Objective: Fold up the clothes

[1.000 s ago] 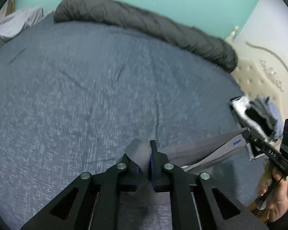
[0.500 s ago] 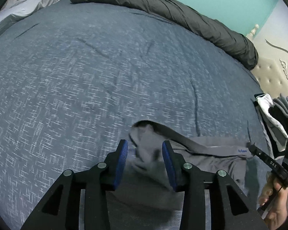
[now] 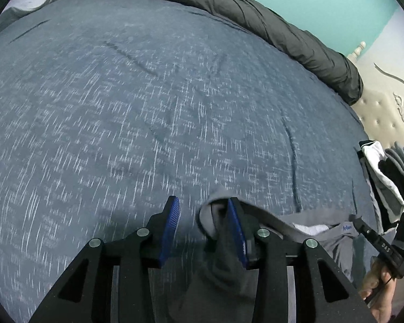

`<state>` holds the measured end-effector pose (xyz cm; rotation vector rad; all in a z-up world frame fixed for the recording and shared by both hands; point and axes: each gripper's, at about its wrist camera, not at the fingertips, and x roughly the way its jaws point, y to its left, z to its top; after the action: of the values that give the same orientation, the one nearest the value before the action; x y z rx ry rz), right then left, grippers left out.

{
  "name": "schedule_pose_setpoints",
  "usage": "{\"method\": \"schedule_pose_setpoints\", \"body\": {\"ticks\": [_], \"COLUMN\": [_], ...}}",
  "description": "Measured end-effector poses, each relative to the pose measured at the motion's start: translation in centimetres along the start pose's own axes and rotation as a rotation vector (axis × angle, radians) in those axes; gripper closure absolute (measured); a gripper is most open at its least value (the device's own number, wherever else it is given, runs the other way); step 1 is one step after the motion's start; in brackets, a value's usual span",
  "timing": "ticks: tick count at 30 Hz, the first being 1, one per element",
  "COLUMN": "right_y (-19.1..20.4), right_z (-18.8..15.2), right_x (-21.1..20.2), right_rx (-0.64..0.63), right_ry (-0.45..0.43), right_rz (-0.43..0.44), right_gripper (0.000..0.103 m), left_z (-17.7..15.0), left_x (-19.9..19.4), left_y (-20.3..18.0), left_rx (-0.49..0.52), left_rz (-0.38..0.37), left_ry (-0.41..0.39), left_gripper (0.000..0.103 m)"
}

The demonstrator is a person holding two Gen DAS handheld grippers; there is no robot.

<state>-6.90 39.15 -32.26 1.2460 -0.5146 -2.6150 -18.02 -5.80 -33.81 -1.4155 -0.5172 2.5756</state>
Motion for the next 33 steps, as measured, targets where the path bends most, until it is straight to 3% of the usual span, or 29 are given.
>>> {"method": "schedule_pose_setpoints", "body": {"ticks": [5, 12, 23, 30, 33], "right_y": [-0.6, -0.4, 0.0, 3.0, 4.0], "right_z": [0.4, 0.9, 2.6, 7.5, 10.1], "right_x": [0.3, 0.6, -2.8, -8.1, -10.3], "right_rx": [0.023, 0.016, 0.036, -0.061, -0.101], "right_ry": [-0.006, -0.009, -0.096, -0.174, -0.207], "right_rz": [0.017, 0.033, 0.079, 0.091, 0.075], "right_gripper": [0.098, 0.098, 0.098, 0.098, 0.098], "left_z": [0.5, 0.9, 2.2, 4.8, 6.0], "left_x": [1.2, 2.2, -3.7, -9.3, -10.8], "left_y": [-0.6, -1.6, -2.4, -5.0, -6.1], "left_rx": [0.051, 0.097, 0.133, 0.221, 0.283], "left_rz": [-0.009, -0.013, -0.028, -0.067, -0.08], "left_ry": [0.018, 0.031, -0.105, -0.169, -0.152], "left_gripper": [0.064, 0.101, 0.101, 0.101, 0.101]}}
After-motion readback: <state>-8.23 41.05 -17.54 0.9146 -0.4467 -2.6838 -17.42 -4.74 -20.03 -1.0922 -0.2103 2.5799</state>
